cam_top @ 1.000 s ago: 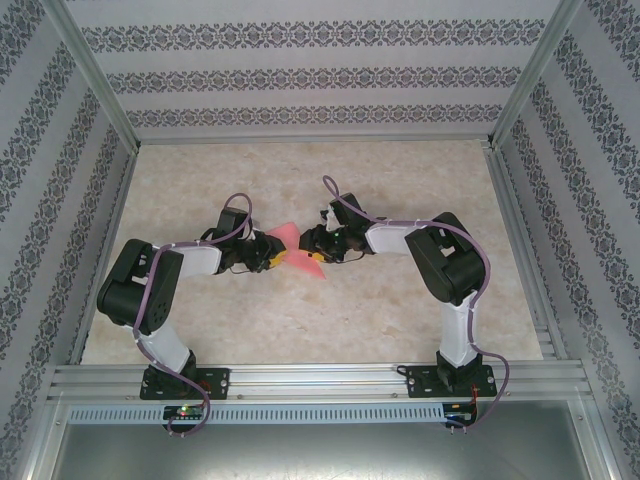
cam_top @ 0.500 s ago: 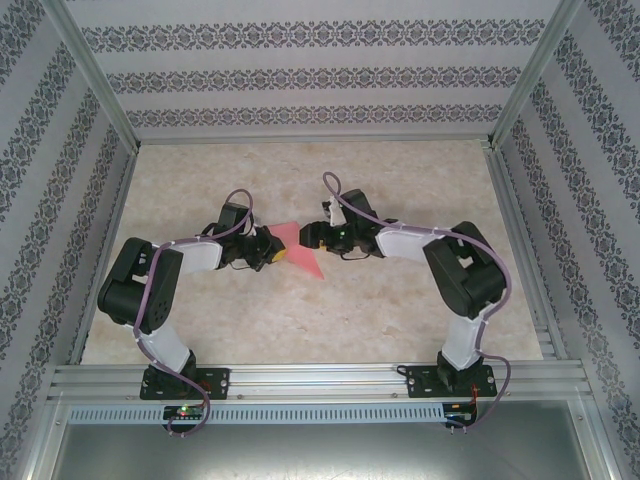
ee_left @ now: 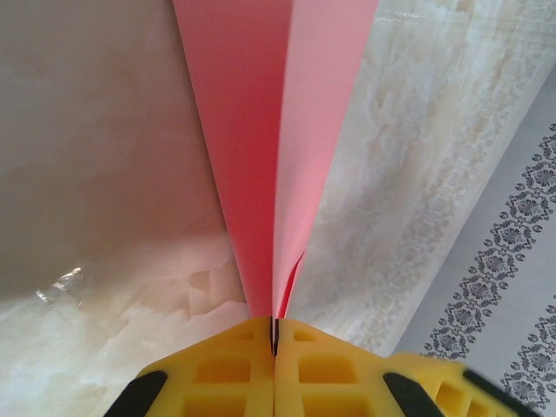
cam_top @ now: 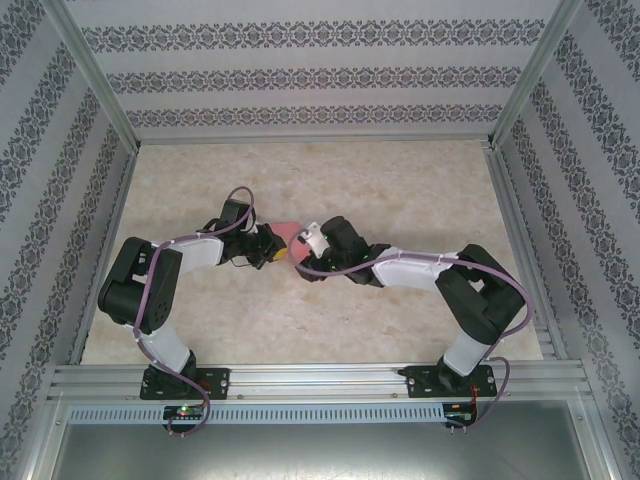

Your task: Fold a paper plane with a square sheet of paper (pick it up from the middle)

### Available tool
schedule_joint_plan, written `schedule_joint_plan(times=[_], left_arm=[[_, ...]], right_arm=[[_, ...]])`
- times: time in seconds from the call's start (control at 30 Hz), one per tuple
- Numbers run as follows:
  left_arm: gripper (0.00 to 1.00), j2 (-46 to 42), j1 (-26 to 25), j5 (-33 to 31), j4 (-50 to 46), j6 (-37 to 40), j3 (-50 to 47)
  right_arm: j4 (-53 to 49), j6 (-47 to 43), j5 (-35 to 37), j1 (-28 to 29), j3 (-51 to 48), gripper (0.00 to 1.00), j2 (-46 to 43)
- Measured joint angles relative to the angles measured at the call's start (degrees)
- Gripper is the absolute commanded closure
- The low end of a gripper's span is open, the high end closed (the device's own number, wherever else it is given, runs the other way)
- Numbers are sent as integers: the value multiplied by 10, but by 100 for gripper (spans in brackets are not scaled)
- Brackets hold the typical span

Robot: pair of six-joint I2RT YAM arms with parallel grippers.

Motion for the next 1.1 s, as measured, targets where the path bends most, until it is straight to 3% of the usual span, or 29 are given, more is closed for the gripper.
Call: schedule_joint_plan(times=[0.3,0.7,0.93,1.1], left_arm=[[92,0,-3,0,-9,0,3],[91,0,-3,0,-13,0,3],[90,-4,-3,-2,-25,0,3],[81,-19,-3,-3,-32,1,3]], right_arm=[[45,-97,77,44,1,48,45],[96,-149,145,54,18,56,113],[123,-167,151,54,19,69,116],[132,-174,151,54,19,82,117]])
